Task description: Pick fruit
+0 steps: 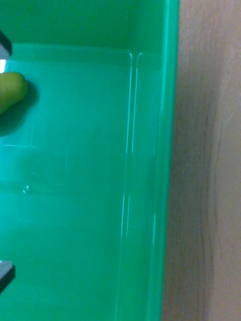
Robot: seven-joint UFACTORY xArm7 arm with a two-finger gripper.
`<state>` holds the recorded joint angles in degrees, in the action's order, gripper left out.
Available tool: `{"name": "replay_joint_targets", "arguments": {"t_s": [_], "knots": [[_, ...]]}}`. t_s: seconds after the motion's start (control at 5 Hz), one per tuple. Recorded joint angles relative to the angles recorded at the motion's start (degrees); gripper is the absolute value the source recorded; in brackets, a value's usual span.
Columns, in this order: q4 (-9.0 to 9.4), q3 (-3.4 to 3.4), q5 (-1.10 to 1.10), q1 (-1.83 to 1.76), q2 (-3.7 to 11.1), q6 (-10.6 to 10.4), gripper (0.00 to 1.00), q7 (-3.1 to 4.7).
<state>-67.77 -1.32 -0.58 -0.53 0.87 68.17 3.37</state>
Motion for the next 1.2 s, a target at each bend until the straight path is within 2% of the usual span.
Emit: {"name": "replay_joint_targets", "arguments": {"t_s": [0.2,0.4,0.6,0.8,1.0,1.2], "knots": [[2.45,-0.30,-0.29,-0.58,0.54,-2.57,0.00,0.54],[2.45,-0.30,-0.29,-0.58,0.54,-2.57,0.00,0.54],[5.04,-0.61,-0.60,-1.18,1.11,-5.28,0.00,1.12],[5.04,-0.61,-0.60,-1.18,1.11,-5.28,0.00,1.12],[7.70,-0.93,-0.92,-1.81,1.69,-8.06,0.00,1.70],[7.70,-0.93,-0.92,-1.81,1.69,-8.06,0.00,1.70]]}}
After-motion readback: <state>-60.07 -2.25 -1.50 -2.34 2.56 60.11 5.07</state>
